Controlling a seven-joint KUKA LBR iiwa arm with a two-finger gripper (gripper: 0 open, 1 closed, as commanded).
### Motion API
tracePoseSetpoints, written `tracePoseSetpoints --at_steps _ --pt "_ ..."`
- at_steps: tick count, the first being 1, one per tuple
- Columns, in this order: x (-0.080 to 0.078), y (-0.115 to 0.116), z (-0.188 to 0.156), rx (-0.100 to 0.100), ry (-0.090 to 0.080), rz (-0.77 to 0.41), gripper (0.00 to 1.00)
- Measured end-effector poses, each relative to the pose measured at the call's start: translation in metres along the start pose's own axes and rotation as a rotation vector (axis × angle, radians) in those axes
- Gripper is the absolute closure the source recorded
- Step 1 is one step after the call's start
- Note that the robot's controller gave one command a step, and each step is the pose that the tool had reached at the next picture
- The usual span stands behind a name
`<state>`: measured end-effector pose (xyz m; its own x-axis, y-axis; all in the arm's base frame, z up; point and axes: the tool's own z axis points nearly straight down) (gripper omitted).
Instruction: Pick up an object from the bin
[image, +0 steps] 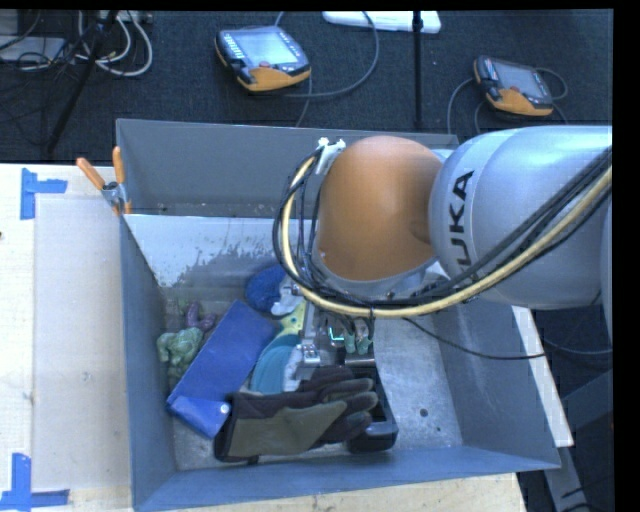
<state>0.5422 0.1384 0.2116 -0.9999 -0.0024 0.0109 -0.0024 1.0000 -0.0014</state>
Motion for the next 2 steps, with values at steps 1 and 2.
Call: tracePoseSetpoints --at_steps 1,2 --pt "-0.002 -0.001 -0.004 -0.001 -0.008 0.003 0.00" --pt "-0.027 0.004 0.047 -0.003 -0.016 0.007 0.00"
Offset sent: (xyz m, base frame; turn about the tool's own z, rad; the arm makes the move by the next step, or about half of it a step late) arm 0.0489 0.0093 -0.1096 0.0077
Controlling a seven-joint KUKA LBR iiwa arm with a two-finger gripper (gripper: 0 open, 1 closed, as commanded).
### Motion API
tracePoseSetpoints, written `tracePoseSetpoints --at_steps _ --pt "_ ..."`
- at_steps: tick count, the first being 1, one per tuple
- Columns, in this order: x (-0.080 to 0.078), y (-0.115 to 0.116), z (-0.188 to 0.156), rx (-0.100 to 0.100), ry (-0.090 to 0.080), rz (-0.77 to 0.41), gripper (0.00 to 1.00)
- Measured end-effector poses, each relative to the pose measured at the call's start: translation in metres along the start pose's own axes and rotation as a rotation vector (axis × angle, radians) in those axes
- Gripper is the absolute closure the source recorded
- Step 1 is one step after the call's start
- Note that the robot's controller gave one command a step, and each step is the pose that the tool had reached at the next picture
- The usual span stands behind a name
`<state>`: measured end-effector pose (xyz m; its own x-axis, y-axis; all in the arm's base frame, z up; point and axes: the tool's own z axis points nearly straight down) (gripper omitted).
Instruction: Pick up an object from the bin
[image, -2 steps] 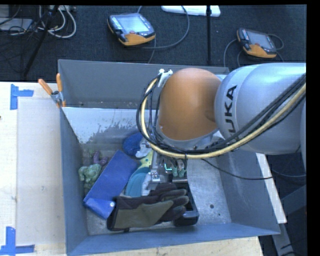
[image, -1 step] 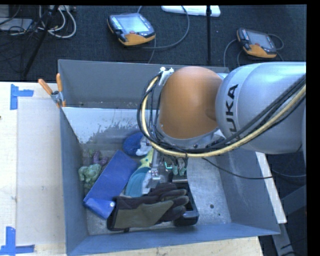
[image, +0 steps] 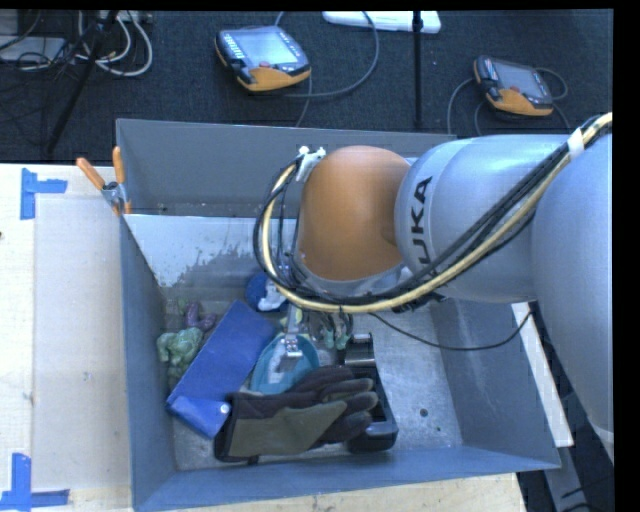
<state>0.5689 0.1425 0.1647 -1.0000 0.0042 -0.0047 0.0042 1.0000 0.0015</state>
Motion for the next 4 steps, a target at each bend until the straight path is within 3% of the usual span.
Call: tracePoseSetpoints --at_steps 1,2,3,4 --pt "0.004 -0.048 0.069 -0.002 0.001 -0.021 0.00" --pt "-0.011 -0.030 0.083 0.000 -0.028 -0.343 1.00" --pt "-0.011 -0.030 0.083 0.000 -0.027 -0.342 1.00" --pt "-0.006 -0.030 0.054 0.001 0.008 -0.327 1.00"
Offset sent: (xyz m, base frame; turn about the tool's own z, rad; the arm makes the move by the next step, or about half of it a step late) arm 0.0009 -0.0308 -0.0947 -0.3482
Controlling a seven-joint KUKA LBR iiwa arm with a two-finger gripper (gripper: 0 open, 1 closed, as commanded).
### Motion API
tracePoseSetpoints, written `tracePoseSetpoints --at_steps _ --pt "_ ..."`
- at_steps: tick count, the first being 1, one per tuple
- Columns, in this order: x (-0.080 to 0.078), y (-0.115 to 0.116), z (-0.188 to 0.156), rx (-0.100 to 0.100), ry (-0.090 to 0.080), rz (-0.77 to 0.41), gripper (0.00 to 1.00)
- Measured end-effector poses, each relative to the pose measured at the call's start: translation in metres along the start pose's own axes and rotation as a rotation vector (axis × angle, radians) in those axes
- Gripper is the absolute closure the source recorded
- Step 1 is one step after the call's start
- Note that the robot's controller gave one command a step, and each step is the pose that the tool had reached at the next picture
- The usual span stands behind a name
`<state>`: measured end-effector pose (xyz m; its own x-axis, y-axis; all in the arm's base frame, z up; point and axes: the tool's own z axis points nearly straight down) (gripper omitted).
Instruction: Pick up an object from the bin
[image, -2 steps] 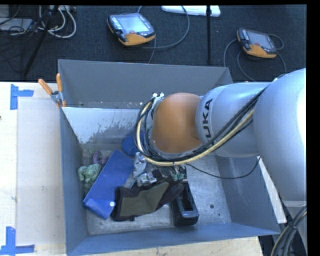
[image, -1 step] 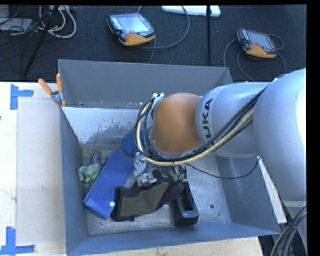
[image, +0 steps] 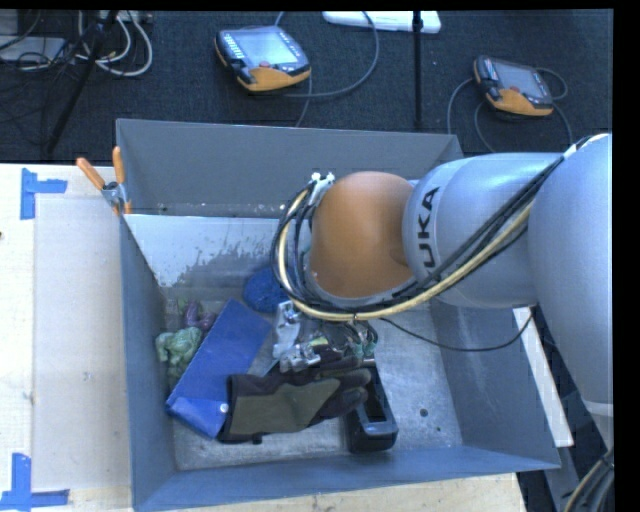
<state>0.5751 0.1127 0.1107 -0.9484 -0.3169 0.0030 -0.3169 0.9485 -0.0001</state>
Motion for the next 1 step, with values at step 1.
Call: tracePoseSetpoints --at_steps 1 --pt "0.0025 0.0069 -0.0343 0.000 -0.004 -0.026 1.00"
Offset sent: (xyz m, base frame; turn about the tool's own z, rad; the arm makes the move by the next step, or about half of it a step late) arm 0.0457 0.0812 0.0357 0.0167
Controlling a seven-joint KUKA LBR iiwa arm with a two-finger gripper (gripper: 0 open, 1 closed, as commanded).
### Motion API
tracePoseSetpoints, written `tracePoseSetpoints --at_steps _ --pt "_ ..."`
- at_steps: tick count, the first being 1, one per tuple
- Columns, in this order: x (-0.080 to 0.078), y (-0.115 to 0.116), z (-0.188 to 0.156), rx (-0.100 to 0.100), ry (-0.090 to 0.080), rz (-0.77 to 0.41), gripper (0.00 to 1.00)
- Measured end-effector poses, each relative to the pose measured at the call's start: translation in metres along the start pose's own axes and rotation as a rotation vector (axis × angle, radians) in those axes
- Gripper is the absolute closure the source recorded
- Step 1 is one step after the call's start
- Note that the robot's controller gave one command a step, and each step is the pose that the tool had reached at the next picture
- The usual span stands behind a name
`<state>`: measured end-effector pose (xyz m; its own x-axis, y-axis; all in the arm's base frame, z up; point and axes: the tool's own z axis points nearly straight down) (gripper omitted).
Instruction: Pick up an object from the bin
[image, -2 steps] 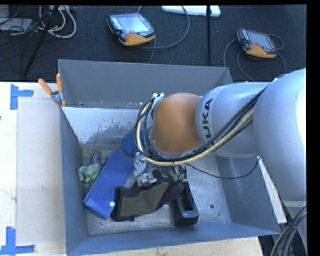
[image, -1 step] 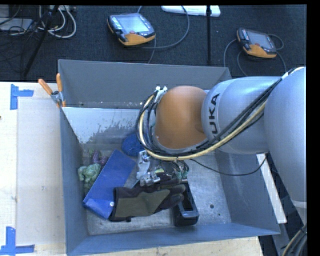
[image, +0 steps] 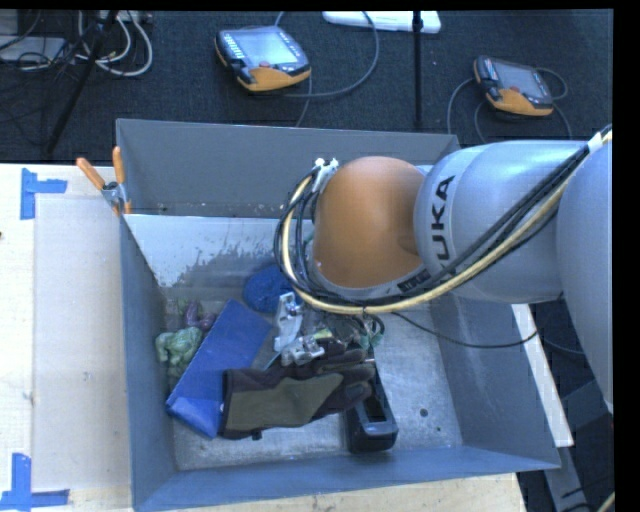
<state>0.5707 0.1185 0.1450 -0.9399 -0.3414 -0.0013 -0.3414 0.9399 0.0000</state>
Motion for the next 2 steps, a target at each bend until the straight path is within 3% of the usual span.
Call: tracePoseSetpoints --at_steps 1,2 --pt "-0.042 0.030 -0.001 0.002 0.003 0.030 1.00" --pt "-0.036 0.030 -0.027 -0.005 0.005 -0.069 1.00"
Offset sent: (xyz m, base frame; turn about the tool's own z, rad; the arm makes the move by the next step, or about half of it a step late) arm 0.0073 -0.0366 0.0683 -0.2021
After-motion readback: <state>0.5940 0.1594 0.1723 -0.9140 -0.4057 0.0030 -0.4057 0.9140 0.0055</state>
